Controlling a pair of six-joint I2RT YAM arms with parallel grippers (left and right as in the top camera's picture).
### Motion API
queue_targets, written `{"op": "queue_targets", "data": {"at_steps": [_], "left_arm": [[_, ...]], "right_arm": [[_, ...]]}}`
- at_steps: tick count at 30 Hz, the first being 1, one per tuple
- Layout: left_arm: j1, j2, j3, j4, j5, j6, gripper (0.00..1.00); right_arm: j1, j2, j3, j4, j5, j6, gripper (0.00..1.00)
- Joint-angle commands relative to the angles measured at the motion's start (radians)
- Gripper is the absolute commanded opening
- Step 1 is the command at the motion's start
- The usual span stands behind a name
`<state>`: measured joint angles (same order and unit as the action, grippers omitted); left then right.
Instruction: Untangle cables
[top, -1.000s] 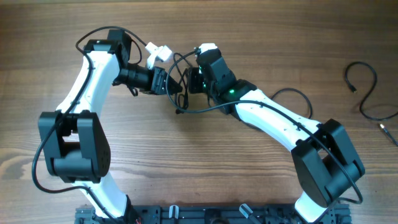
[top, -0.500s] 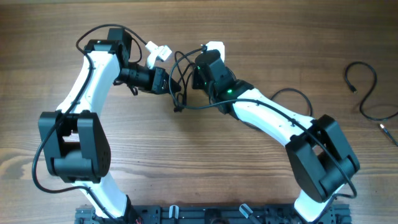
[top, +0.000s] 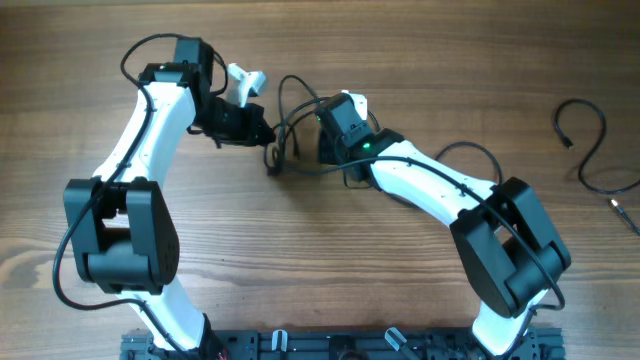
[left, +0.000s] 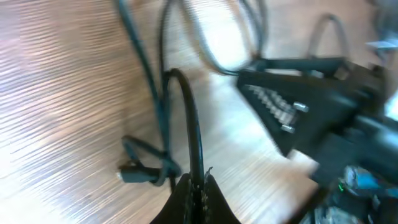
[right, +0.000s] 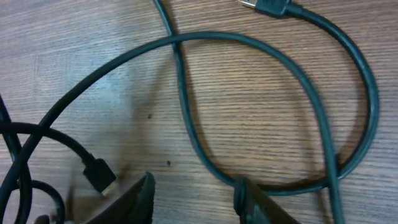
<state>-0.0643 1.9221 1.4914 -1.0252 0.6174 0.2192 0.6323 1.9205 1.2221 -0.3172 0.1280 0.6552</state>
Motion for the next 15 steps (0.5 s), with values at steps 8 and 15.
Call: {"op": "queue_targets", "data": {"at_steps": [8,15], "left_arm": [[0.003,-0.008,-0.003,0.005,-0.115,-0.108,0.25],[0.003,-0.008,-0.003,0.01,-0.181,-0.154,0.62]], "right_arm": [[-0.012,0.022,0.013,0.211,-0.02,0.002,0.47],[-0.012,0.023,0.013,0.327,-0.047,-0.002,0.48]]}}
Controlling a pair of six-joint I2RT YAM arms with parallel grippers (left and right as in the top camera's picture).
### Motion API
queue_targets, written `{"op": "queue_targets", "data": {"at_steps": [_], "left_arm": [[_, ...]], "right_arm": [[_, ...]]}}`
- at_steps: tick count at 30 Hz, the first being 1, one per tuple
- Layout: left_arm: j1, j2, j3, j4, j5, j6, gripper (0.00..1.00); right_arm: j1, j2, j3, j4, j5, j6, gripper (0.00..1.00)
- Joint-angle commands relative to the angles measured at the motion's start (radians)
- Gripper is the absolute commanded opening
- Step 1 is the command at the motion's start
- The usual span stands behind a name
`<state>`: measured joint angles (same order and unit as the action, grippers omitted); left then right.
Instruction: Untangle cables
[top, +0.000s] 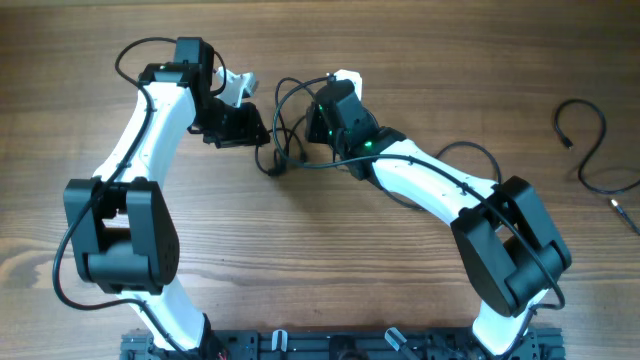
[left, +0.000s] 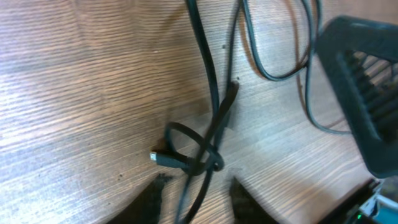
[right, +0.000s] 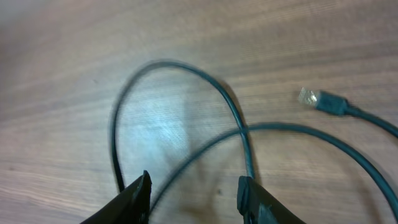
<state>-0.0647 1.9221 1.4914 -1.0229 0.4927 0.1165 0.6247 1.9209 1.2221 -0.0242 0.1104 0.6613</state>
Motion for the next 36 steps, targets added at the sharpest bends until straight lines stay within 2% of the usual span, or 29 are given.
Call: {"op": "queue_targets", "data": {"at_steps": [1,4,6,8,12,15,19,23,30,36], "left_arm": [[0.003,-0.008,-0.003,0.013,-0.079,-0.084,0.6],[0.003,-0.008,-0.003,0.026,-0.146,-0.168,0.55],[0.004,-0.008,-0.003,0.032,-0.187,-0.218,0.56],[0.005,-0.008,-0.003,0.037,-0.22,-0.269,0.58],[0.019,-0.007,-0.003,0.047,-0.276,-0.373,0.61],[0.043,0.012,-0.003,0.053,-0.281,-0.422,0.62],[0.059,0.058,-0.003,0.059,-0.272,-0.421,0.66],[0.061,0.114,-0.003,0.067,-0.181,-0.409,0.71],[0.061,0.136,-0.003,0.077,-0.094,-0.409,0.64],[0.061,0.155,-0.003,0.088,-0.039,-0.409,0.63]], "right_arm": [[-0.005,0.023,0.013,0.054,-0.058,-0.012,0.5],[-0.005,0.023,0.013,0.113,-0.185,-0.073,0.48],[-0.006,0.023,0.023,0.123,-0.249,-0.08,0.4],[-0.013,0.023,0.048,0.1,-0.288,-0.059,0.37],[-0.039,0.023,0.139,-0.023,-0.334,-0.075,0.38],[-0.047,0.023,0.151,-0.03,-0.356,-0.118,0.45],[-0.039,0.039,0.151,-0.03,-0.356,-0.135,0.47],[-0.035,0.089,0.15,-0.029,-0.358,-0.135,0.48],[-0.032,0.166,0.15,-0.037,-0.462,-0.135,0.5],[-0.032,0.183,0.144,-0.066,-0.472,-0.135,0.5]]}}
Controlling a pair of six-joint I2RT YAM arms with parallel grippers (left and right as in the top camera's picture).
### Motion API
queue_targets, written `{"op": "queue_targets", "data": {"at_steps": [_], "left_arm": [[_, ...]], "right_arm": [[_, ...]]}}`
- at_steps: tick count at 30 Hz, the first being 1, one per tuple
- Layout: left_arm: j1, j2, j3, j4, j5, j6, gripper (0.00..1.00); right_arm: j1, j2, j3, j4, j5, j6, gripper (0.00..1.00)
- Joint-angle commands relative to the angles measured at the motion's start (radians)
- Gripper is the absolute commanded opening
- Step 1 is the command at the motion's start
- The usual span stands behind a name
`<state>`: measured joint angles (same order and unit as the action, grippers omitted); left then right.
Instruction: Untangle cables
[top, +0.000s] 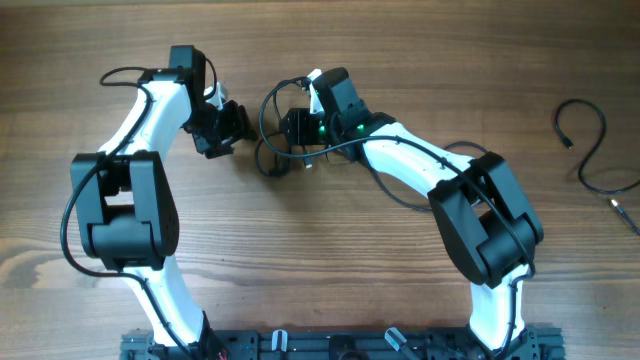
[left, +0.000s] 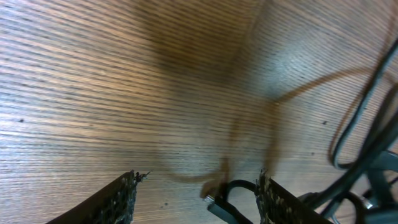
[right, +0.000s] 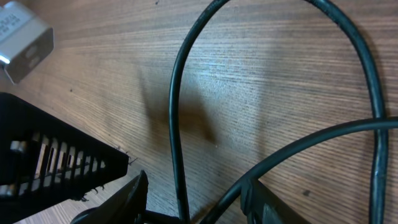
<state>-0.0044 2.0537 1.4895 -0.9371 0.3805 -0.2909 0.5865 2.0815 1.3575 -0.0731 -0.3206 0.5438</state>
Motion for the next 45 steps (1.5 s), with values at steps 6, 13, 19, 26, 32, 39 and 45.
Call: {"op": "queue_targets", "data": {"at_steps": [6,13,19,26,32,39,45], "left_arm": [[0.001,0.08,-0.001,-0.006,0.168,-0.003,0.63],[-0.001,0.113,-0.001,-0.055,0.274,-0.006,0.55],[-0.001,0.113,-0.001,-0.074,0.295,-0.017,0.52],[-0.002,0.113,-0.001,-0.152,0.374,-0.017,0.42],[-0.005,0.113,-0.001,-0.198,0.415,-0.016,0.29],[-0.006,0.113,-0.001,-0.212,0.415,-0.017,0.3],[-0.006,0.113,-0.001,-0.212,0.415,-0.017,0.35]], "right_arm": [[0.006,0.023,0.008,-0.065,-0.067,-0.021,0.51],[0.011,0.023,0.008,-0.119,-0.062,-0.022,0.51],[0.011,0.023,0.008,-0.137,-0.054,-0.047,0.51],[0.011,0.023,0.008,-0.161,-0.055,-0.047,0.51],[0.007,0.022,0.009,-0.167,-0.18,-0.111,0.55],[-0.033,0.021,0.009,-0.16,-0.397,-0.157,0.57],[-0.083,0.021,0.009,-0.177,-0.672,-0.19,0.56]]}}
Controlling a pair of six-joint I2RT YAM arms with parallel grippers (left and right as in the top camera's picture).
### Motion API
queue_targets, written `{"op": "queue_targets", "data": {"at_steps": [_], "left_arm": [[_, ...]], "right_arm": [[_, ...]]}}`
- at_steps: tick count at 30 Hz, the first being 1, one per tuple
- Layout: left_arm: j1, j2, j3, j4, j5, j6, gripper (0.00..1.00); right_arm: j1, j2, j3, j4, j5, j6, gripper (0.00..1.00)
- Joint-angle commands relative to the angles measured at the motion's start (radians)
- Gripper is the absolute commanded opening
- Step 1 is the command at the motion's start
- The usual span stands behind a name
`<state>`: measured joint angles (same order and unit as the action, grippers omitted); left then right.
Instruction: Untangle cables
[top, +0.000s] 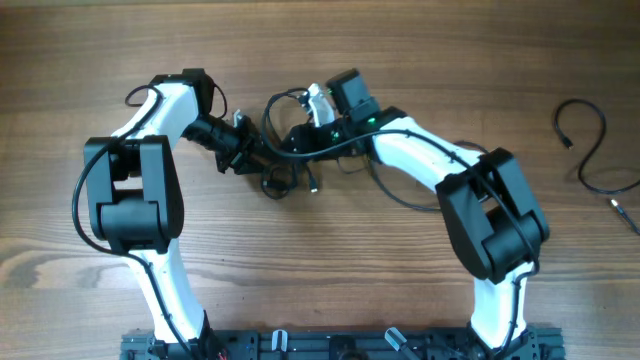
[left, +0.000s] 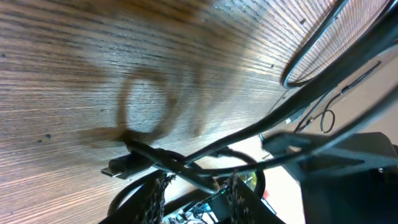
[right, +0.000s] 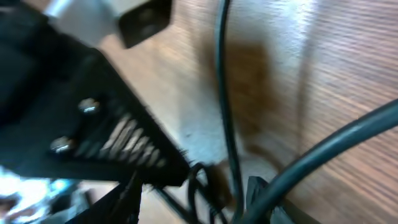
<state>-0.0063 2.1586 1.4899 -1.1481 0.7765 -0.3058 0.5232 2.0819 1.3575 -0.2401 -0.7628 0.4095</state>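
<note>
A knot of dark cables (top: 281, 168) lies at the table's upper middle. From the left, my left gripper (top: 245, 152) reaches into it. In the left wrist view the left gripper (left: 194, 200) is open, with cable strands running across the gap and a flat plug (left: 123, 165) just ahead. My right gripper (top: 292, 140) faces it from the right. In its own view the right gripper (right: 196, 202) is open over a thin strand (right: 224, 93), with a thick cable (right: 339, 146) beside it and the left gripper's black finger (right: 106, 134) close ahead.
A separate black cable (top: 590, 150) curls at the far right edge, with a small connector (top: 622, 210) below it. The two grippers nearly touch over the knot. Bare wood surrounds the tangle on all sides.
My left gripper was over bare wood left of the knot with wide jaws. Now it sits in the knot with narrower jaws and strands between them. The right gripper has tilted down toward it.
At first my left gripper was shut on a cable strand at the knot and the right hung open over loops. Then the left had let go and stood open above the knot. Later it stood off to the left, the right over the tangle. Now both meet there.
</note>
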Motion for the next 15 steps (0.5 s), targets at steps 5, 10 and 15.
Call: {"op": "queue_targets", "data": {"at_steps": [5,10,15], "left_arm": [[-0.007,0.008,-0.001,-0.009,0.019,-0.002,0.35],[-0.028,0.008,-0.001,-0.012,0.019,-0.003,0.31],[-0.059,0.008,-0.001,-0.021,0.002,-0.017,0.26]], "right_arm": [[-0.013,0.02,0.008,-0.103,-0.245,-0.157,0.56],[-0.013,0.02,0.008,-0.124,-0.218,-0.171,0.56],[-0.013,0.02,0.008,-0.117,-0.218,-0.171,0.56]]}}
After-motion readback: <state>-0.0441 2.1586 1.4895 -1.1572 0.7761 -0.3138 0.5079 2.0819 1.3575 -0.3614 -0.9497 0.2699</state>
